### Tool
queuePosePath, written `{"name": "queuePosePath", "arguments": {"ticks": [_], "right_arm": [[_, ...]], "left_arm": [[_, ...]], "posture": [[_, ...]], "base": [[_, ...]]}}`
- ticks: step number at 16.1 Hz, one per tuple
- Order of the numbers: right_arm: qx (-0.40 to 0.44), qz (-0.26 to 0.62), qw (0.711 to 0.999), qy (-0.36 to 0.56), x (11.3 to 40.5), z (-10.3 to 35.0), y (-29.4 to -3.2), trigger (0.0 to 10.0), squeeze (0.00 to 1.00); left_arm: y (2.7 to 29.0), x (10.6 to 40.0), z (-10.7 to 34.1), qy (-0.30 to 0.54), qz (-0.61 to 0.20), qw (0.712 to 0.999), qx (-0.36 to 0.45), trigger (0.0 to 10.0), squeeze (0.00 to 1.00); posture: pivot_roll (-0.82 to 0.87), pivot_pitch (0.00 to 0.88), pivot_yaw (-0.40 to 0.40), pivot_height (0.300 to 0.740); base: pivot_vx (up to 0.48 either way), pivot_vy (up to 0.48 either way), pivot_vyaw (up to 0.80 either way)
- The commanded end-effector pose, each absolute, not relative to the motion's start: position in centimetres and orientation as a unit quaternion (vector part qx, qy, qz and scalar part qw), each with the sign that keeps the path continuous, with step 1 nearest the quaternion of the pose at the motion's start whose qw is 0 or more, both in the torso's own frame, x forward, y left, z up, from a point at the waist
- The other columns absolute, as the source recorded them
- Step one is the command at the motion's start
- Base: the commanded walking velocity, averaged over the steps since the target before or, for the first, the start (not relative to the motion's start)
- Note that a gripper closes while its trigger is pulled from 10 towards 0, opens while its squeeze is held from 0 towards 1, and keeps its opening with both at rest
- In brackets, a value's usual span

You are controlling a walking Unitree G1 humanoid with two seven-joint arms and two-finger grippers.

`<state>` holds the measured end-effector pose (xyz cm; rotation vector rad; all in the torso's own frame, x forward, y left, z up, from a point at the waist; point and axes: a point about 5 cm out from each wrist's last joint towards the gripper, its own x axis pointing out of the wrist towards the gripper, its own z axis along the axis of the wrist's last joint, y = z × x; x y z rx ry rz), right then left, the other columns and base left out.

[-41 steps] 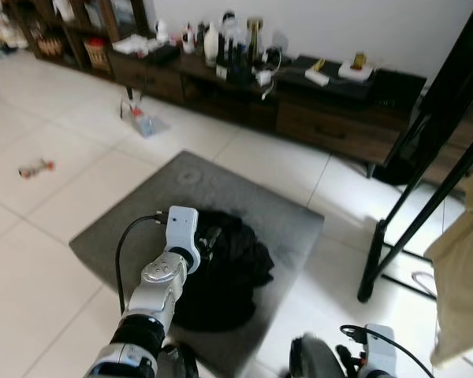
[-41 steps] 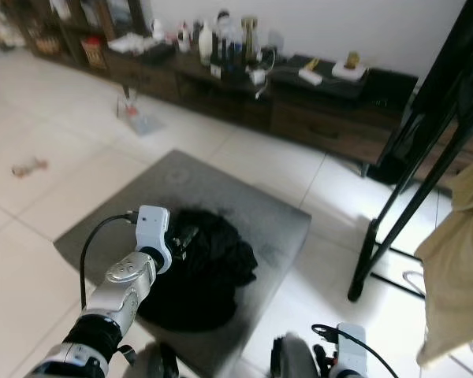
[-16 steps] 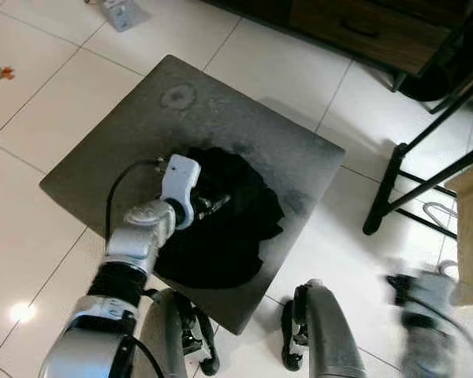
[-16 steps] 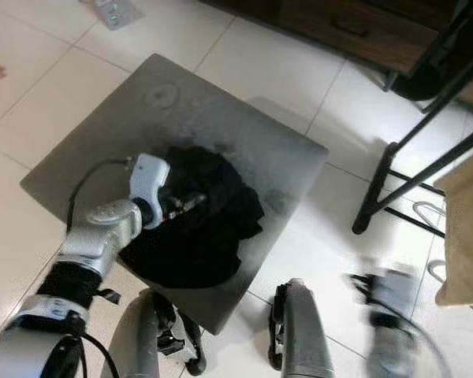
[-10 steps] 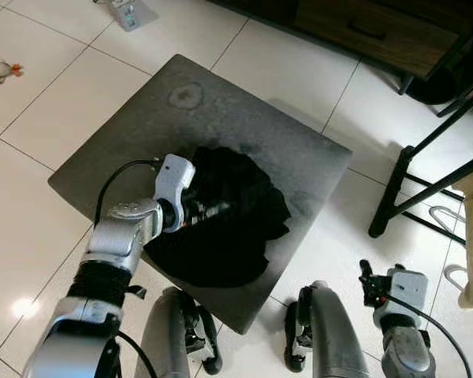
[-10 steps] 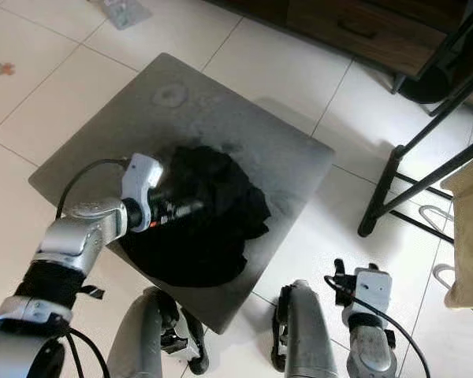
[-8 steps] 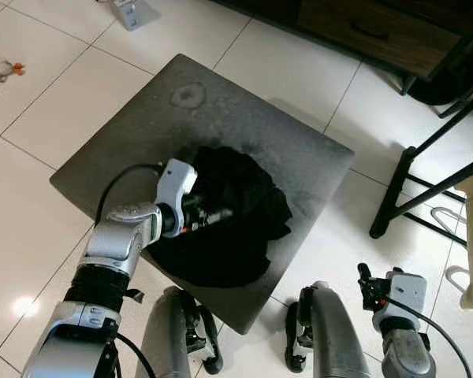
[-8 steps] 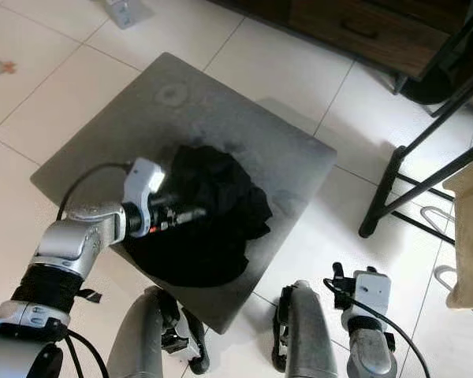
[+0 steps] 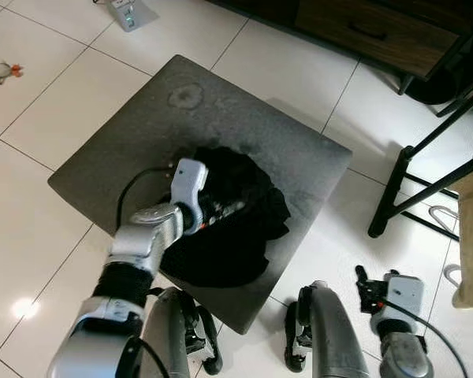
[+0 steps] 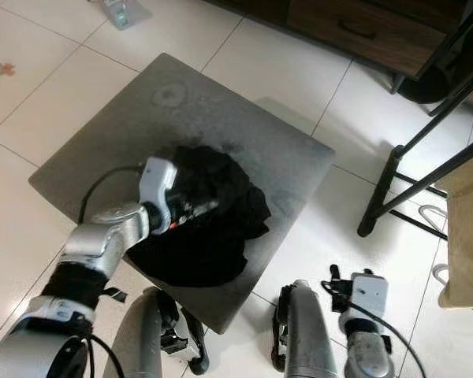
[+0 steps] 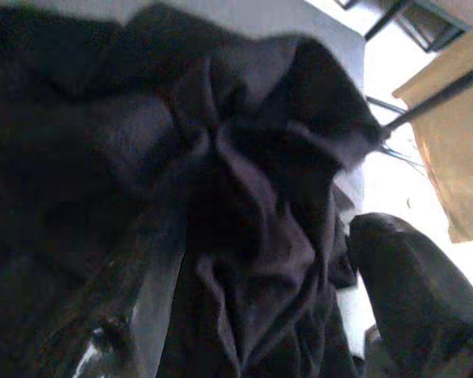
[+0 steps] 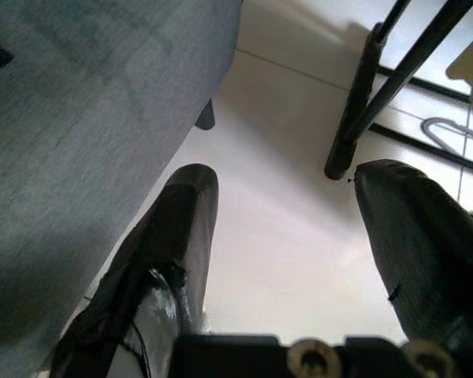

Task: Hang hanger

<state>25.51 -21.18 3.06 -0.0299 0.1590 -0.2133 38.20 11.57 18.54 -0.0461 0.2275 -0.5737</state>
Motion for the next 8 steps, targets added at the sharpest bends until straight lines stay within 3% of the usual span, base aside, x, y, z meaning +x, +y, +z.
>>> {"name": "queuePosePath", "arguments": {"ticks": [1, 5, 6, 7, 8], "right_arm": [[-0.012, -0.115, 0.988, 0.106, 24.3, 1.9, -21.4, 10.0, 0.00], [-0.010, -0.111, 0.988, 0.109, 24.2, 1.9, -20.9, 10.0, 0.00], [-0.011, -0.112, 0.988, 0.110, 24.1, 1.9, -20.9, 10.0, 0.00], [-0.011, -0.113, 0.987, 0.110, 24.1, 1.9, -20.9, 10.0, 0.00], [-0.010, -0.114, 0.987, 0.111, 24.0, 1.9, -21.0, 10.0, 0.00]], "left_arm": [[11.8, 38.3, 17.9, 0.117, -0.265, 0.957, -0.029, 10.0, 0.00], [10.9, 38.6, 17.3, 0.132, -0.283, 0.948, -0.058, 10.0, 0.00], [10.4, 38.4, 16.9, 0.143, -0.299, 0.941, -0.074, 4.3, 0.00], [10.3, 38.4, 16.8, 0.143, -0.301, 0.939, -0.079, 0.0, 0.00], [9.9, 38.3, 16.9, 0.139, -0.316, 0.934, -0.090, 0.0, 0.00]], "posture": [[-0.14, 0.553, 0.019, 0.591], [-0.14, 0.556, 0.026, 0.591], [-0.14, 0.556, 0.028, 0.591], [-0.14, 0.557, 0.027, 0.591], [-0.14, 0.558, 0.029, 0.591]], "base": [[0.000, 0.000, 0.00], [0.000, 0.000, 0.00], [0.000, 0.000, 0.00], [0.000, 0.000, 0.00], [0.000, 0.000, 0.00]]}}
